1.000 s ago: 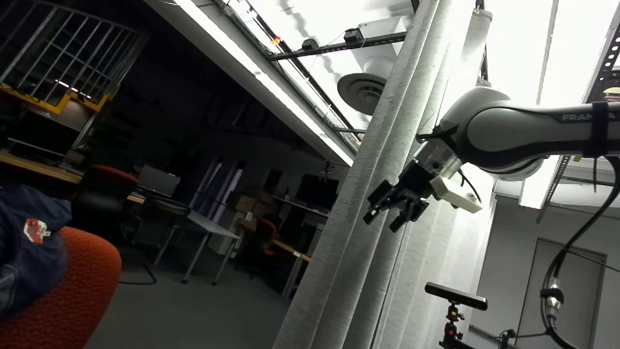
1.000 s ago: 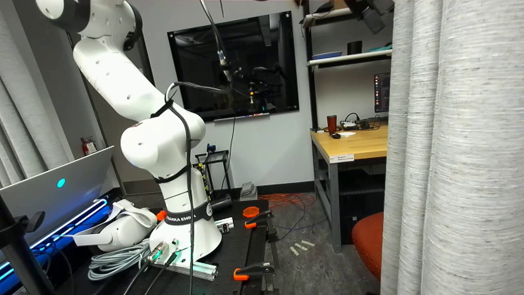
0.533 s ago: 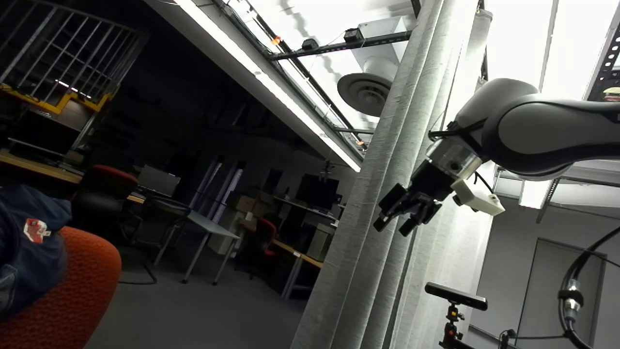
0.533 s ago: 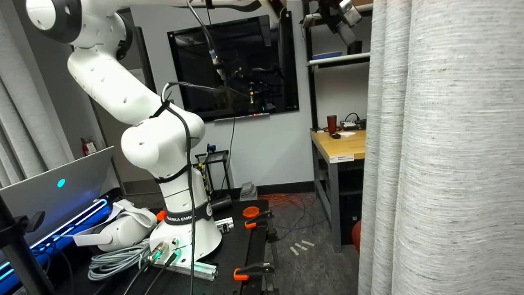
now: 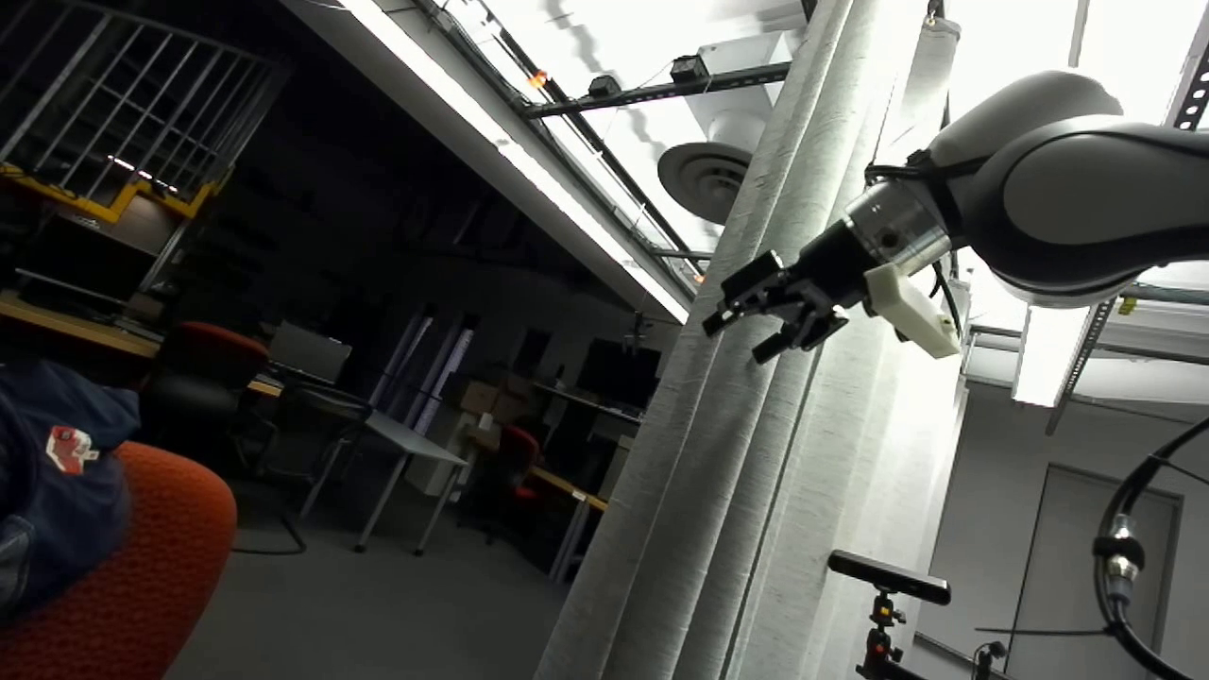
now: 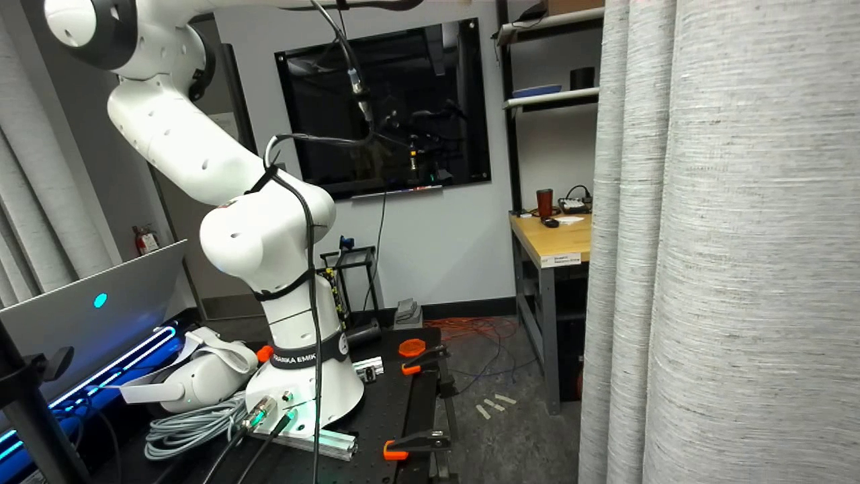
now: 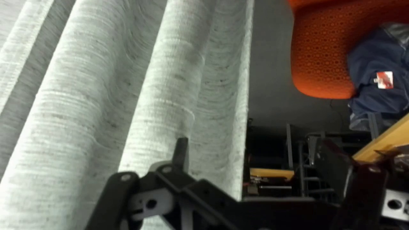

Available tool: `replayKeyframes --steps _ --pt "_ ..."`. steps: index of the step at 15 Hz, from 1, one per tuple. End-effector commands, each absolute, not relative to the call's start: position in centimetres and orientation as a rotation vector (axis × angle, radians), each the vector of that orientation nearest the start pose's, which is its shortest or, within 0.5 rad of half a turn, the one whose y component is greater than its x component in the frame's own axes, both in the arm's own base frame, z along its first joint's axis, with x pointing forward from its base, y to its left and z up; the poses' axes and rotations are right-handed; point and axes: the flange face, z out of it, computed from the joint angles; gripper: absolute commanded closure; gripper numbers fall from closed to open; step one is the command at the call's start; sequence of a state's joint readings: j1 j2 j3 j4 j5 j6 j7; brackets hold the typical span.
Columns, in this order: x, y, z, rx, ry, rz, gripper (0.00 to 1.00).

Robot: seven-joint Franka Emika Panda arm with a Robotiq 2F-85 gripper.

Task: Slide the curtain to the right

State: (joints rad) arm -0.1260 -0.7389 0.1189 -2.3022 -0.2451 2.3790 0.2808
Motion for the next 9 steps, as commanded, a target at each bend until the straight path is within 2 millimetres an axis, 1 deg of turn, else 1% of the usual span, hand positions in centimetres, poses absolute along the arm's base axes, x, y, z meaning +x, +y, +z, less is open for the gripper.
replayKeyframes --steps 1,3,5,7,9 --pt "37.6 3.1 73.7 -2.89 0.304 -1.564 0.0" --pt "38.0 4.0 76.0 -2.809 0.309 -1.68 0.0" --pt "38.7 4.4 78.0 -2.733 0.335 -1.774 0.0" --pt "39.6 4.0 79.6 -2.679 0.394 -1.832 0.0" --pt "40.7 3.0 80.8 -2.64 0.465 -1.862 0.0"
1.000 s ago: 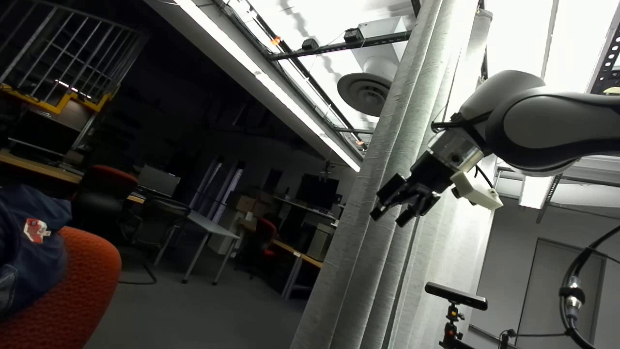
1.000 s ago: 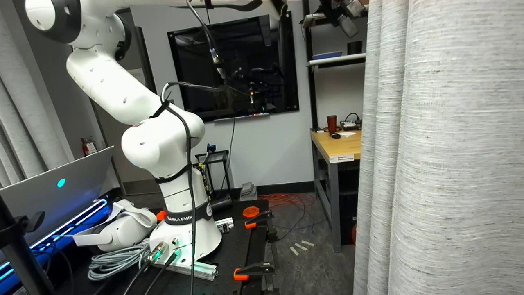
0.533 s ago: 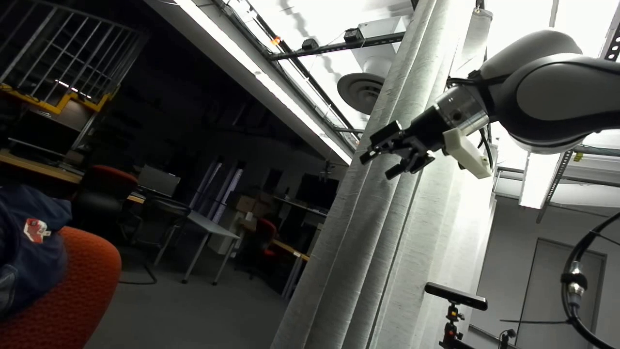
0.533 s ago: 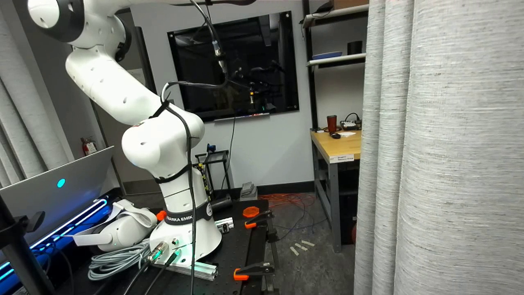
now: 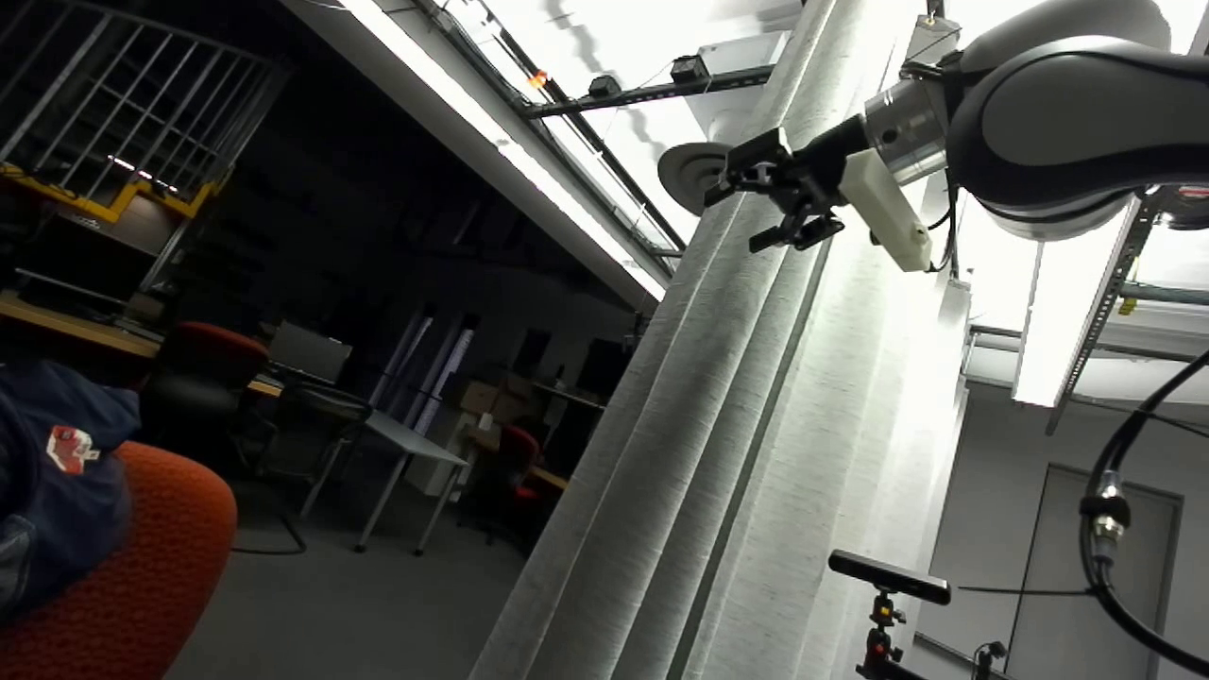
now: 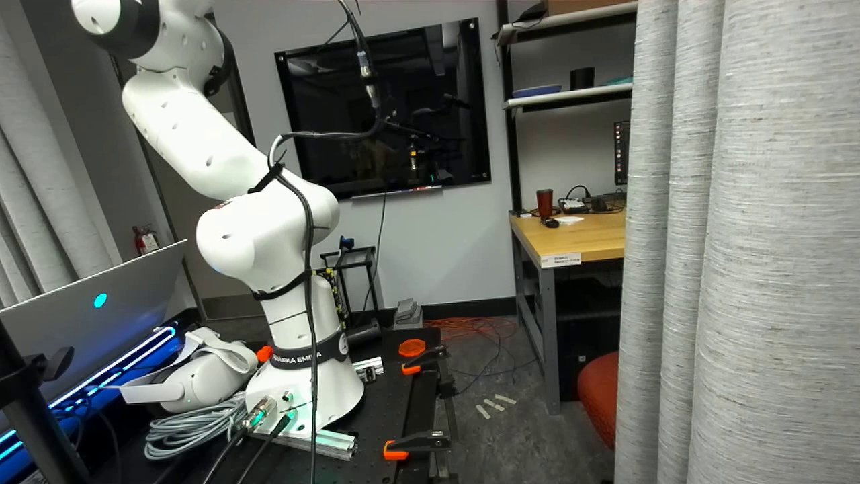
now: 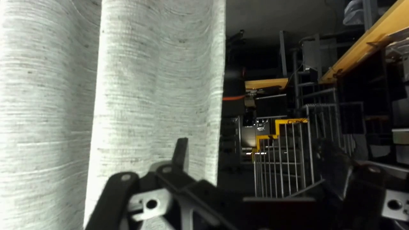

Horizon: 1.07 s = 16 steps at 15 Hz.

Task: Slide the curtain to the right

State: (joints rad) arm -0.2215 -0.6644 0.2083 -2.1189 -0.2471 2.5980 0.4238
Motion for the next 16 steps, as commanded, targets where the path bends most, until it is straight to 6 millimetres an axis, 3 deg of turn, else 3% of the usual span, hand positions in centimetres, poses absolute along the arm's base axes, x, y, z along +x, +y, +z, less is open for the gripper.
replayKeyframes --steps 1,6,11,12,14,16 --pt "41.2 2.4 81.2 -2.626 0.499 -1.869 0.0" --pt "44.9 -0.1 83.0 -2.596 0.608 -1.91 0.0" --pt "49.1 0.6 82.9 -2.65 0.572 -1.912 0.0" --pt "50.0 0.9 82.6 -2.662 0.56 -1.908 0.2" --pt "51.7 1.1 82.2 -2.686 0.547 -1.921 0.35" --pt "52.9 0.2 82.1 -2.703 0.579 -1.942 0.5"
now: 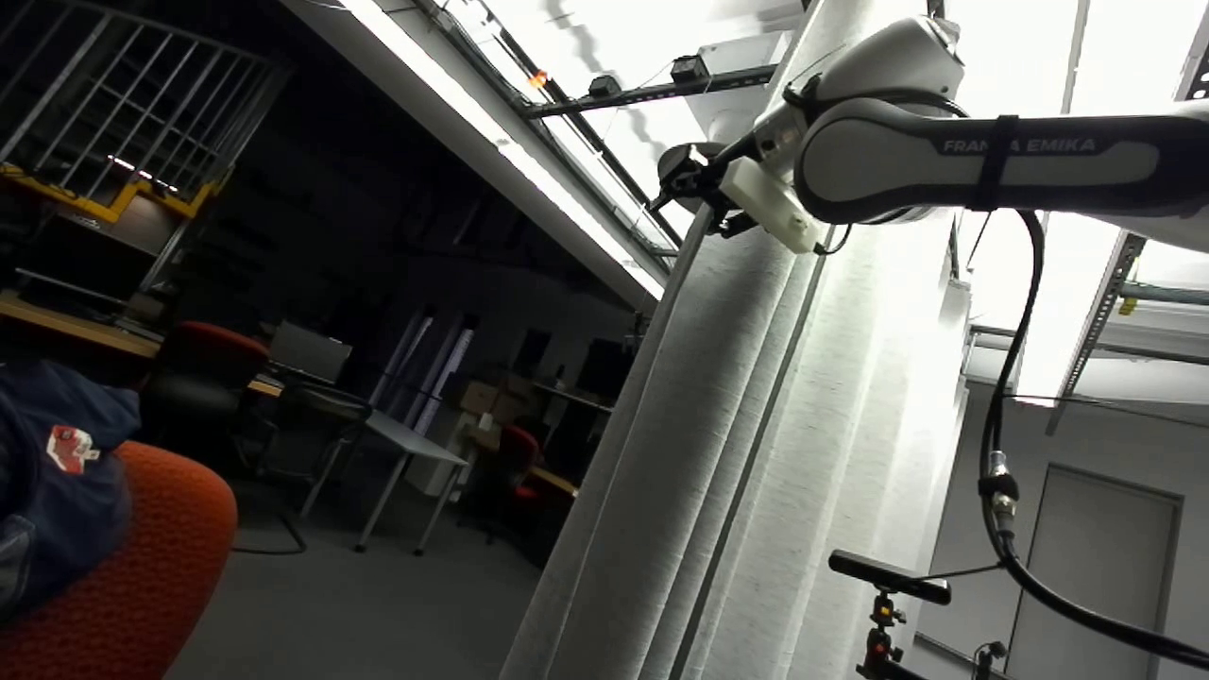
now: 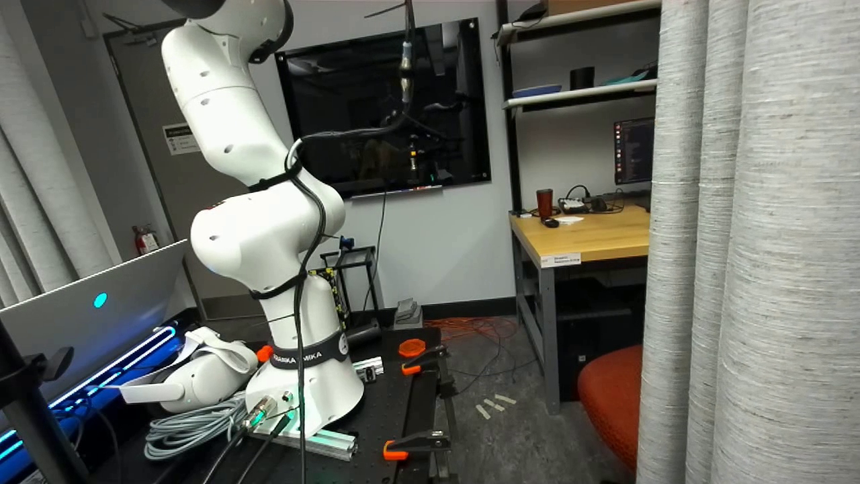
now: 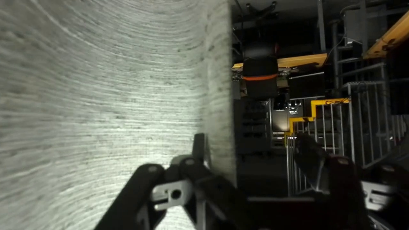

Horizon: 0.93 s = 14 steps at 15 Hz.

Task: Slide the curtain to the right

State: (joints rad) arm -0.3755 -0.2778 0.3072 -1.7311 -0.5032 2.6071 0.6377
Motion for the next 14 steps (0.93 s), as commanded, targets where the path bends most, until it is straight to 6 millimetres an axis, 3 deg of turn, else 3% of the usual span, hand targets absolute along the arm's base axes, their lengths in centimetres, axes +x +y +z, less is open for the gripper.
replayKeyframes --steps 1,3,7,11,14 --pt "53.4 -0.7 82.2 -2.711 0.605 -1.947 0.58" --pt "54.1 -4.1 82.7 -2.723 0.714 -1.932 0.74" --pt "52.8 -15.8 84.0 -2.727 1.104 -1.88 0.99" --pt "49.0 -28.1 83.8 -2.683 1.501 -1.813 0.99" --pt "45.2 -35.7 83.6 -2.609 1.747 -1.789 0.99"
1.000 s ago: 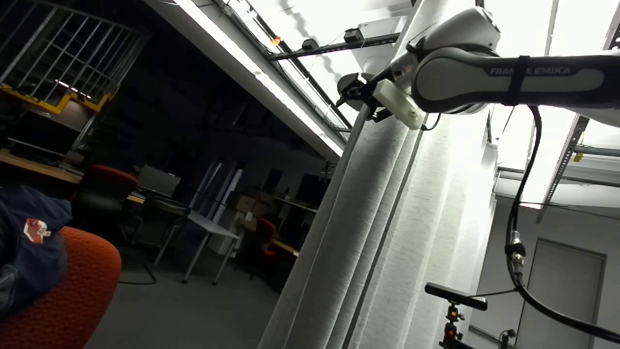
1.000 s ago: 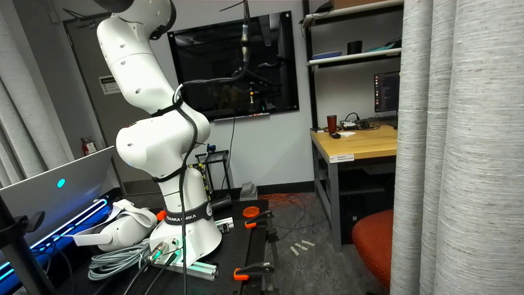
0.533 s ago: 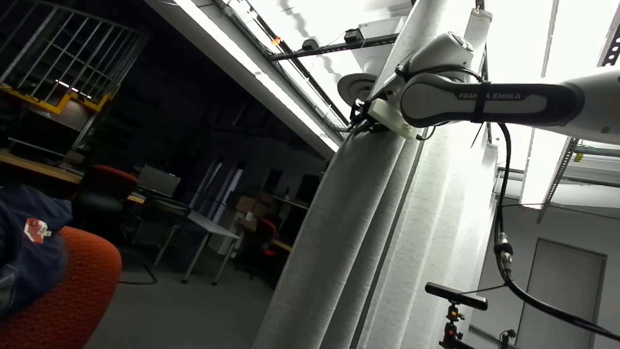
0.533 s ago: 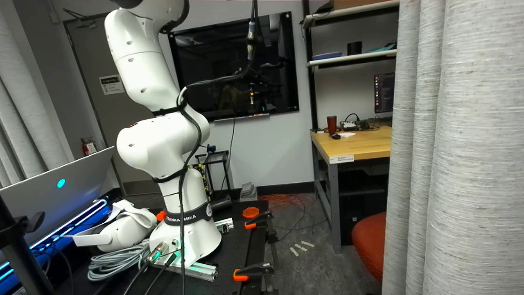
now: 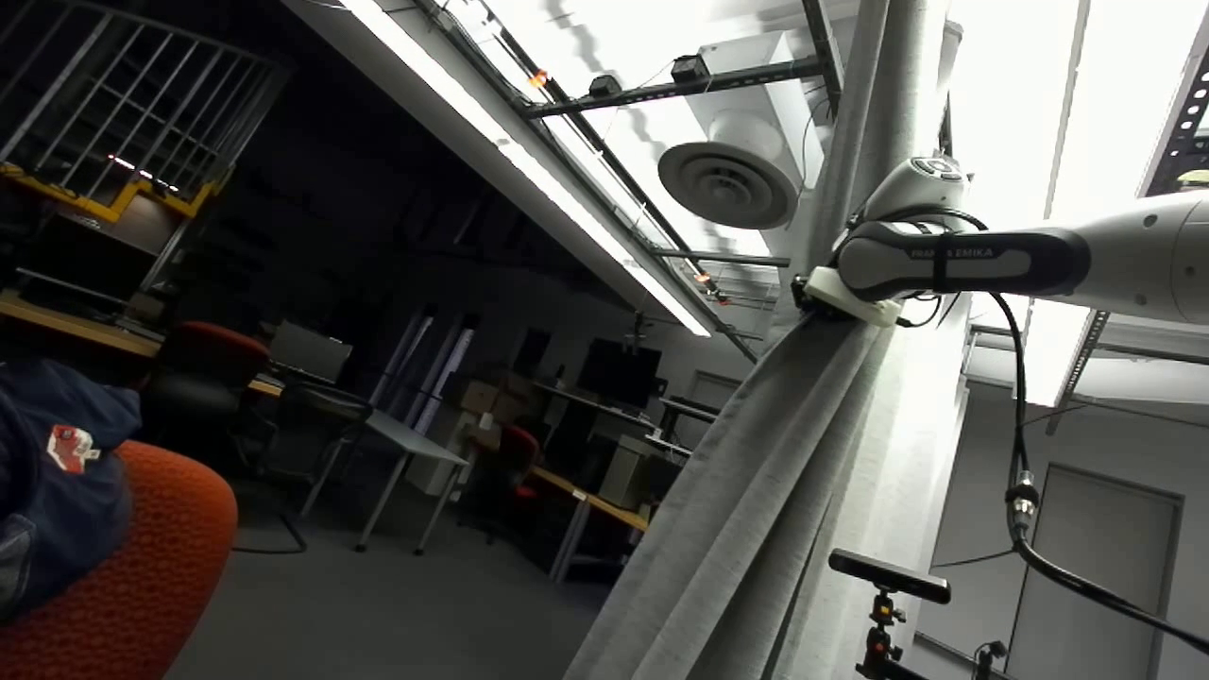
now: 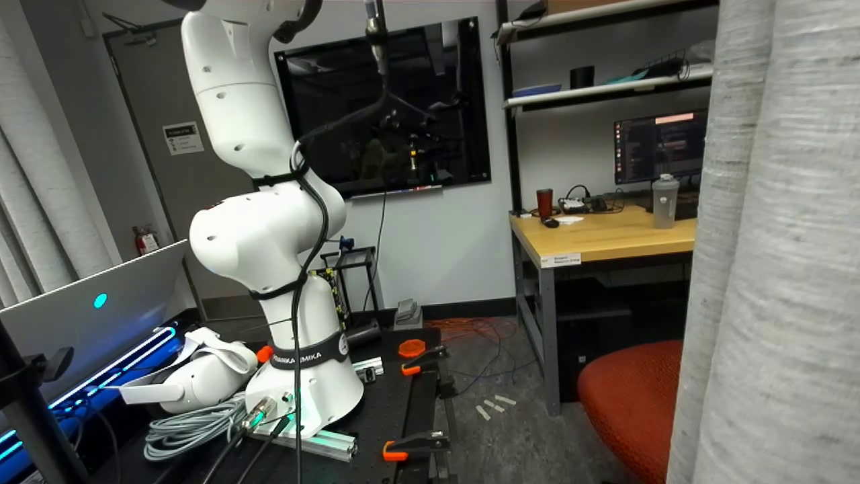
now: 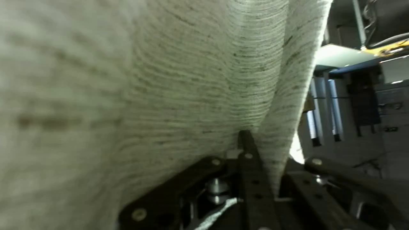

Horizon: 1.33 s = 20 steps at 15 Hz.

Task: Slide the curtain to the right

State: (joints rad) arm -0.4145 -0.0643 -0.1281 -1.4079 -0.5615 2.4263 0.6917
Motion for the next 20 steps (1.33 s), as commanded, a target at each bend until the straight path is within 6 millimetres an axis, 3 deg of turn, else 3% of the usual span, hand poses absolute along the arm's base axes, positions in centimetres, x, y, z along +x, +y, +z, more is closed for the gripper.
replayKeyframes --steps 1,6,10,14,20 --pt "43.9 -37.8 83.3 -2.58 1.818 -1.771 0.99" --pt "38.6 -45.8 82.0 -2.437 2.087 -1.699 0.99" --pt "38.2 -48.8 80.6 -2.374 2.157 -1.694 0.99" --pt "41.0 -46.5 81.5 -2.378 2.024 -1.824 0.99" --pt "45.1 -39.7 81.9 -2.464 1.716 -1.869 0.99"
